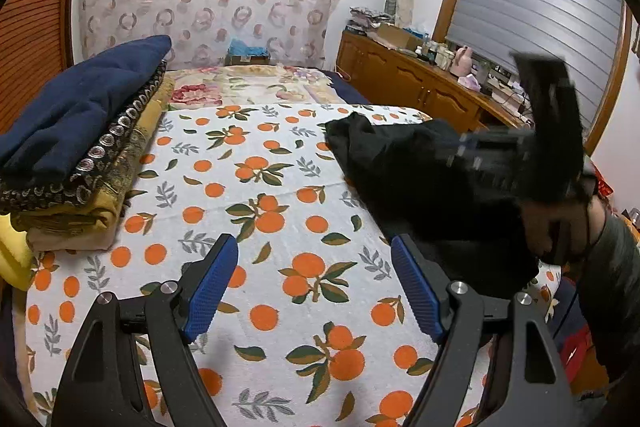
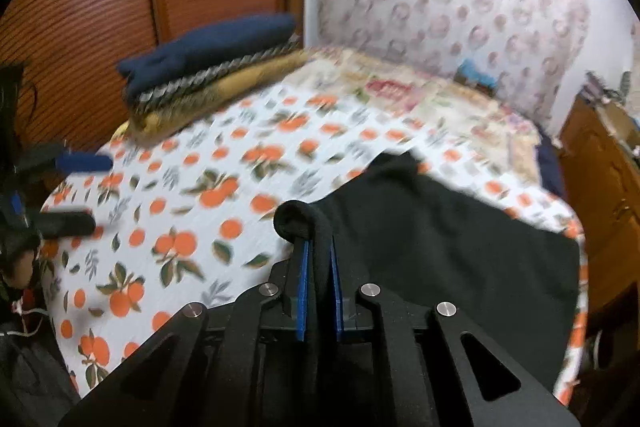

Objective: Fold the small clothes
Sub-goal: 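Grasp the folded shirt with the right gripper and lift it away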

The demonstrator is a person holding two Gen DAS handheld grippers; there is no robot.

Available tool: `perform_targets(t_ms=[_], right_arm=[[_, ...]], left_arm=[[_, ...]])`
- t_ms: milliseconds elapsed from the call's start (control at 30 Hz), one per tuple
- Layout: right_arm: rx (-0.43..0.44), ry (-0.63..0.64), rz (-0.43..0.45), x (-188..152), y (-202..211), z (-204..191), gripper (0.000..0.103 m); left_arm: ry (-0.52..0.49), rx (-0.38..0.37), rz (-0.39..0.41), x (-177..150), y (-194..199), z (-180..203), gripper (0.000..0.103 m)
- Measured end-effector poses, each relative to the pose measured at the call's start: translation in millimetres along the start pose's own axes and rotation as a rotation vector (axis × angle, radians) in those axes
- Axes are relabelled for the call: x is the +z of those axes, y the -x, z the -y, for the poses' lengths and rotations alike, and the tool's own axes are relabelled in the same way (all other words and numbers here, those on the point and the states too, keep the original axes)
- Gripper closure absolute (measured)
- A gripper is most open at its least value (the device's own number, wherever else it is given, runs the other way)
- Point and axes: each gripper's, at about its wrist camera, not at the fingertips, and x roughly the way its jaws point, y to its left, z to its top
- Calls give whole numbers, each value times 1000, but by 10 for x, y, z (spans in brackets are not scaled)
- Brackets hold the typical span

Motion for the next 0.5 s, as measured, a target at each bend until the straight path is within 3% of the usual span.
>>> perform_targets(t_ms=[267,500], right_arm=[[-133,-41,65,102,301,457,94],[-272,-68,29,181,167,795,94]], left_arm=[[-9,-15,-11,-26,-42,75,23],[-17,-20,-18,-34,-57,109,23]])
